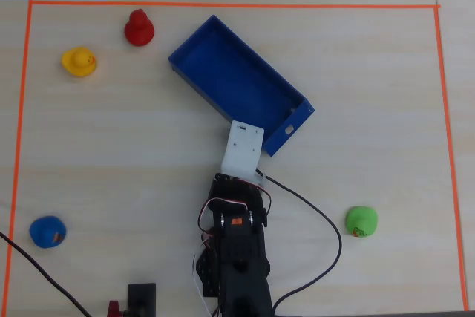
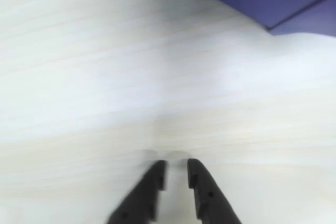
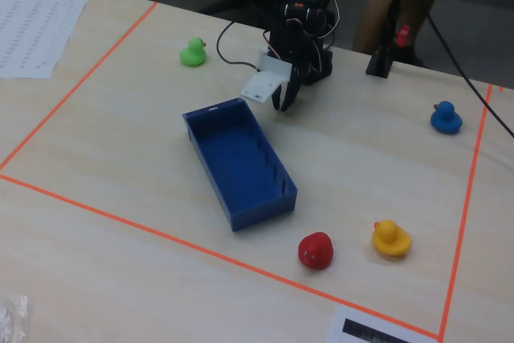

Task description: Grasp blue duck and put it into box.

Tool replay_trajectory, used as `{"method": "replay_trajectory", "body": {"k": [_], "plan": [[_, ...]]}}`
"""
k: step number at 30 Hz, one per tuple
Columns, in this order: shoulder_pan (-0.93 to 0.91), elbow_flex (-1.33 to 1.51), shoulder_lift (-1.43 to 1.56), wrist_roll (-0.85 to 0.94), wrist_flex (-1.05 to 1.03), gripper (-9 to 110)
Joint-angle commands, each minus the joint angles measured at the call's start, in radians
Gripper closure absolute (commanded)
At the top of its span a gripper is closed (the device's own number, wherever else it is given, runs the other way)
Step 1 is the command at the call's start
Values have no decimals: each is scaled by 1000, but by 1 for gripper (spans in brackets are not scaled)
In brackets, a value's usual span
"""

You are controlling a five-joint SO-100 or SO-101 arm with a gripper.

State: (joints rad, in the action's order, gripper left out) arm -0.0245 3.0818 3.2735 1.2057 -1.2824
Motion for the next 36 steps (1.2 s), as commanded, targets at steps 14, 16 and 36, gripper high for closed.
{"method": "replay_trajectory", "body": {"k": [14,16,36], "plan": [[557,-922,-960,-305,-252,69],[653,-937,-1019,-365,-230,69],[1158,-1405,-1471,-770,-222,64]]}}
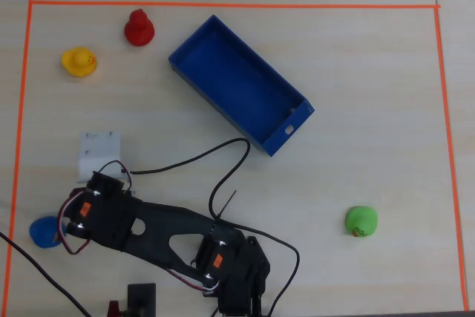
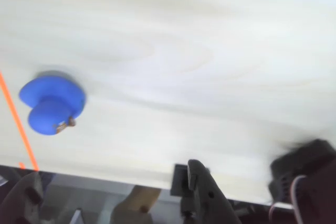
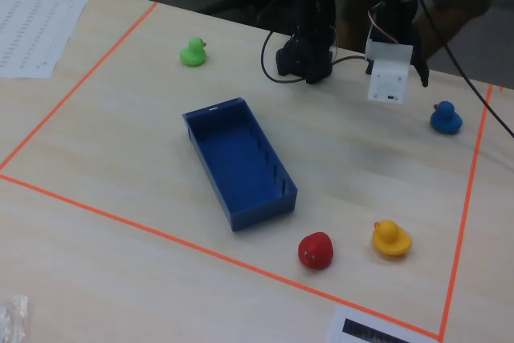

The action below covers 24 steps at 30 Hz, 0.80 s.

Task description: Grasp blue duck and put it into box.

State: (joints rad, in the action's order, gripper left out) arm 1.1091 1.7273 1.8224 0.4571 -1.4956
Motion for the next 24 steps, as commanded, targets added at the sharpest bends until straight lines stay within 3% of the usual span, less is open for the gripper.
{"method": "replay_trajectory", "body": {"k": [1,10,24], "plan": [[32,-51,-34,-21,-5,64],[66,-109,-173,-31,86,61],[224,-360,-215,-67,-81,60]]}}
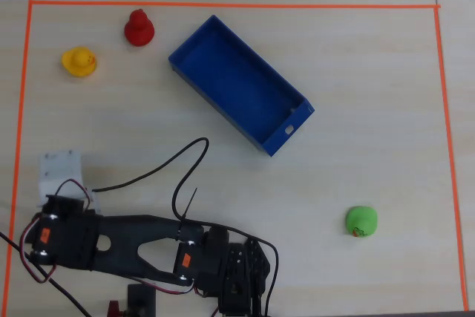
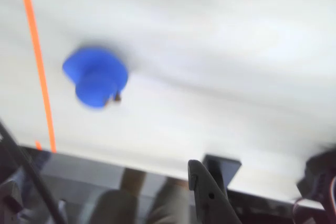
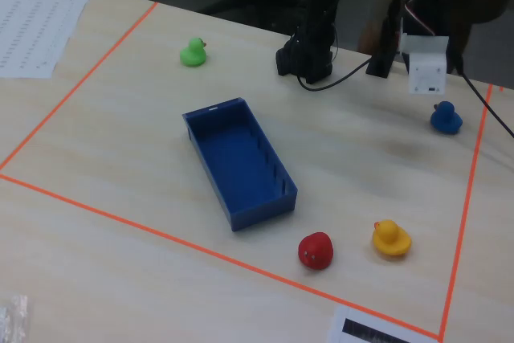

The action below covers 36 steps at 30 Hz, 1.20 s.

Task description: Grasp blue duck and put it into box.

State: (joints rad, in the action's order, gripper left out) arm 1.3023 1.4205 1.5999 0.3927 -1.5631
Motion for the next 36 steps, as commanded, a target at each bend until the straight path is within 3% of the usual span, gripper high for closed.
{"method": "replay_trajectory", "body": {"k": [1,17,36], "plan": [[34,-55,9,-2,-8,60],[-23,232,20,44,314,58],[18,258,-32,-52,439,58]]}}
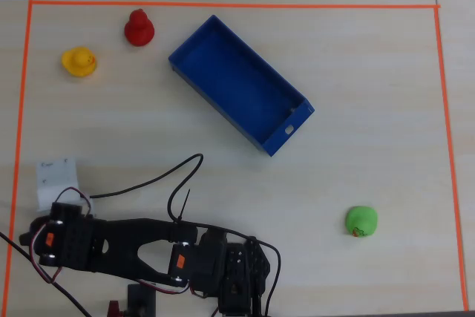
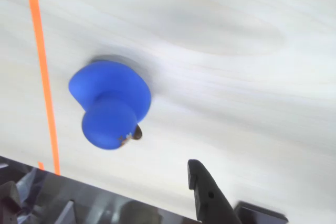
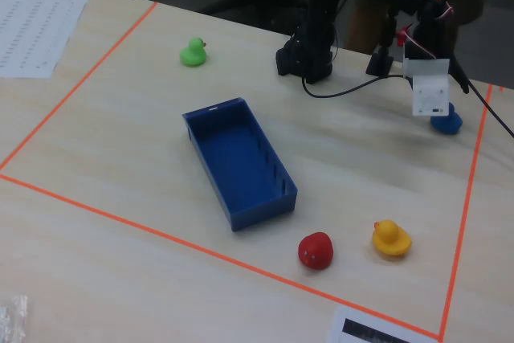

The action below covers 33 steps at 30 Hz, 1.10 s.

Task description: Grasp blue duck and put it into box.

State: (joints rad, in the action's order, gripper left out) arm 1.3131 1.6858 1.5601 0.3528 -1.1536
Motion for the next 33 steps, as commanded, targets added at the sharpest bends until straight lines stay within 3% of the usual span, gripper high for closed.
{"method": "replay_trajectory", "body": {"k": [1,26,33], "plan": [[8,-5,6,-15,35,58],[25,94,-54,-72,206,59],[15,104,-77,-77,247,64]]}}
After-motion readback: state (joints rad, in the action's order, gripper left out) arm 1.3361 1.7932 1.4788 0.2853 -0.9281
